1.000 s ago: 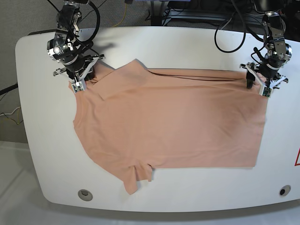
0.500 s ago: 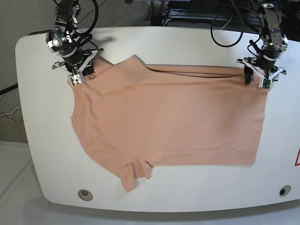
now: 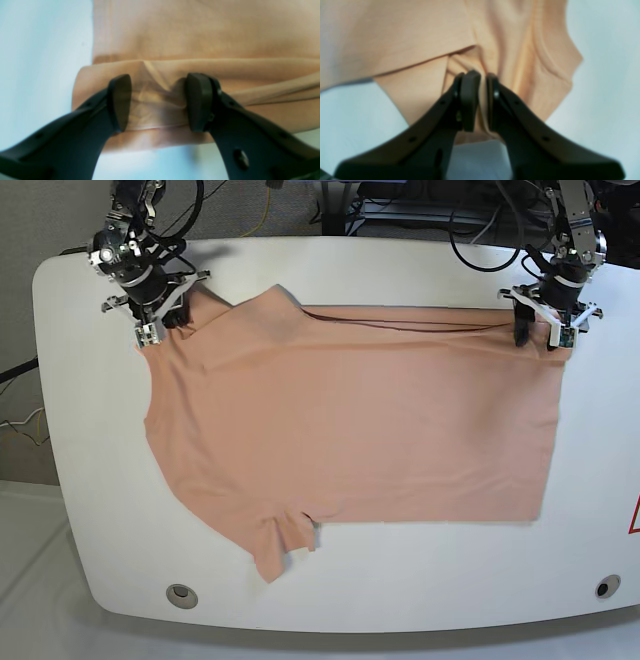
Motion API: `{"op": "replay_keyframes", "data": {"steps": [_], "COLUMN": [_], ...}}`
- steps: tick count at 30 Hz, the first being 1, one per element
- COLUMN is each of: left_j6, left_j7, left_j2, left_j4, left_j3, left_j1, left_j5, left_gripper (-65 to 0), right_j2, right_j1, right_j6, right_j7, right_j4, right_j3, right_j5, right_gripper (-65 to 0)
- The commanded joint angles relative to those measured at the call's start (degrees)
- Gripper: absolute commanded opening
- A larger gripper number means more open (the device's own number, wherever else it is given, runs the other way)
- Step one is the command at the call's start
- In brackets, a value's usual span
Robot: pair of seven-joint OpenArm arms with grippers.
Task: Fold the T-shirt properly
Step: 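Keep pulling both edges toward the robot to straighten the shirt, then lower the held shoulder edge onto the table with both grippers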
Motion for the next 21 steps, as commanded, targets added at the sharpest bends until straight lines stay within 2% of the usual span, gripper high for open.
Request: {"op": "replay_keyframes", "data": {"steps": [1, 5, 21], "left_j6": [-1.9, -1.9, -1.99], "left_j7": [17.12, 17.21, 17.21], "left_j2": [1.5, 2.47, 1.5], "left_j4": [-2.6, -2.6, -2.95], "left_j3": [1.17, 1.17, 0.12], "left_j1": [3.89, 5.21, 11.36], "left_j5": [8.53, 8.53, 8.53], "left_gripper": [-32.0, -32.0, -32.0], "right_j2": [0.59, 0.68, 0.15], "right_j1": [-2.88, -4.38, -9.3], "right_j6": [-1.44, -1.44, -1.44], "right_j7": [-8.84, -8.23, -8.05], "right_j4": [-1.57, -1.57, -1.57], "right_j3": [1.59, 2.2, 2.2], "right_j5": [-7.89, -7.89, -7.8], "right_gripper": [-56.7, -56.7, -56.7]}}
